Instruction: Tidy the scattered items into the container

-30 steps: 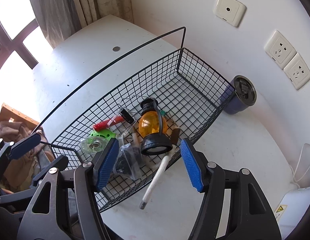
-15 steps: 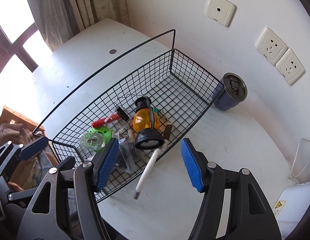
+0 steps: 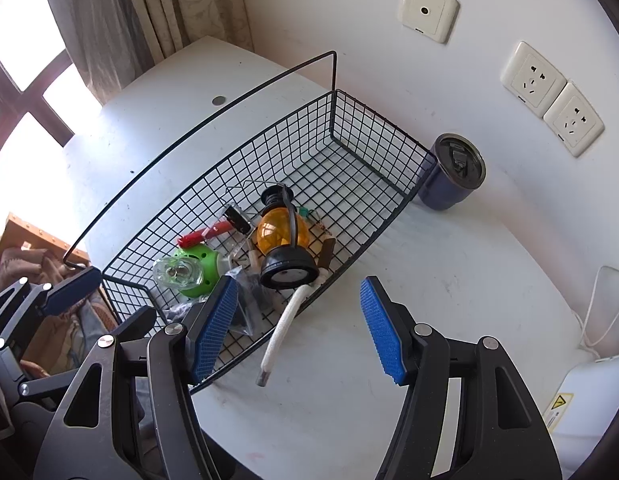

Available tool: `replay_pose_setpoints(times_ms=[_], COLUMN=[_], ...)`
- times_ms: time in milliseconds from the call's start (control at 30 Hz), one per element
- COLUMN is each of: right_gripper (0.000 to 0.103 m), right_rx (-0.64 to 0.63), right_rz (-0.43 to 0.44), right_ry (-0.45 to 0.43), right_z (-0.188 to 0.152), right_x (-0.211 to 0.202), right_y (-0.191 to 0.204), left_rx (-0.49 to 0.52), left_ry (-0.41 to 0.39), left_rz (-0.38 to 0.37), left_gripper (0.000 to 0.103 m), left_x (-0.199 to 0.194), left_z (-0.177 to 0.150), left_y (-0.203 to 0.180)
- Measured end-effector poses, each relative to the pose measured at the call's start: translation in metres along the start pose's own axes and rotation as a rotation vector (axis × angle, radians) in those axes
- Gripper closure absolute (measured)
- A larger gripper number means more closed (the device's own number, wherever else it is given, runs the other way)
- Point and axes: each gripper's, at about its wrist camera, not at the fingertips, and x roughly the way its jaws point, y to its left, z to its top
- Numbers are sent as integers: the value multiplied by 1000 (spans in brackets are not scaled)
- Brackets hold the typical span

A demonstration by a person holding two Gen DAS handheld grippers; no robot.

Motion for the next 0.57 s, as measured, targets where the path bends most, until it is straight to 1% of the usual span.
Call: replay_pose_setpoints(times_ms=[567], right_gripper=[39], right_rx=[1], right_rz=[1], right_ry=[-1], right_z=[3], right_x=[0], right_y=[-9], left_rx=[22], left_ry=[4], left_rz=[17], left_gripper=[52], left_x=[2], left_z=[3], left_y=[-6])
